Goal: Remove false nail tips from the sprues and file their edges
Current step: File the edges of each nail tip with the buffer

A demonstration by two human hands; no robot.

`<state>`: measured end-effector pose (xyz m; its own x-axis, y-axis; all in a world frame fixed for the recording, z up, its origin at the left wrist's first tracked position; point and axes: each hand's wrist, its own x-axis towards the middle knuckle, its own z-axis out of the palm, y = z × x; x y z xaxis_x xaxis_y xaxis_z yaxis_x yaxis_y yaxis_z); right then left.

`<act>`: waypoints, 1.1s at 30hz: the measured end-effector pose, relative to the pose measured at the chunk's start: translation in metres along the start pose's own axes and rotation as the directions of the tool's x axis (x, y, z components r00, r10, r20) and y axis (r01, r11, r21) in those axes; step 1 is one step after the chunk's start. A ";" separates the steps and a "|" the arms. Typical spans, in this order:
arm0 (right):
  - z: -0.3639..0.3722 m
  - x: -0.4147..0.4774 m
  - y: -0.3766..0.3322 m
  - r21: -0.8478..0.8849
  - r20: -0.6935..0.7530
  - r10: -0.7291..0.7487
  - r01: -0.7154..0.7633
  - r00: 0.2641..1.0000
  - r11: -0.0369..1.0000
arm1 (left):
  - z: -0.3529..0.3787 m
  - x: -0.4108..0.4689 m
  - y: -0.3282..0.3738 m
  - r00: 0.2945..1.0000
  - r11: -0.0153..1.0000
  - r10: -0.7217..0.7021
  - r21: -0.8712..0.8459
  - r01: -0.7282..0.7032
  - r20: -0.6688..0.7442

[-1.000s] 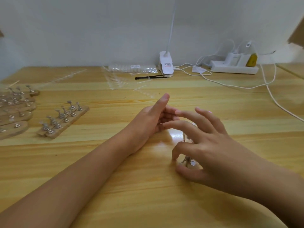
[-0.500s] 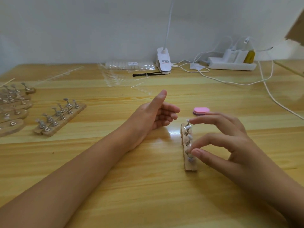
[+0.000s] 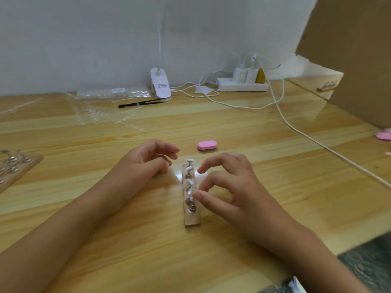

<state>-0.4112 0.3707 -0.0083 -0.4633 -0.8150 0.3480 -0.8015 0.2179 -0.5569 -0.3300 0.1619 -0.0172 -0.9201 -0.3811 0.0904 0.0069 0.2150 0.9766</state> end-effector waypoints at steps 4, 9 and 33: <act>0.000 -0.002 0.002 0.027 0.035 0.011 -0.012 0.999 1.000 | 0.003 -0.003 -0.001 0.992 0.981 0.035 0.185 -0.057 0.120; 0.002 -0.002 0.002 0.050 0.033 -0.001 0.000 0.999 0.999 | 0.007 -0.007 -0.003 0.966 0.915 0.033 0.380 -0.133 0.257; 0.000 -0.007 -0.004 0.139 0.055 0.112 -0.118 0.992 0.983 | 0.001 -0.007 -0.006 0.946 0.893 0.074 0.401 -0.204 0.316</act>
<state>-0.4049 0.3753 -0.0089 -0.5284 -0.8138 0.2419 -0.6806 0.2357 -0.6937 -0.3241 0.1640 -0.0236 -0.9936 -0.0601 0.0958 0.0367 0.6300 0.7757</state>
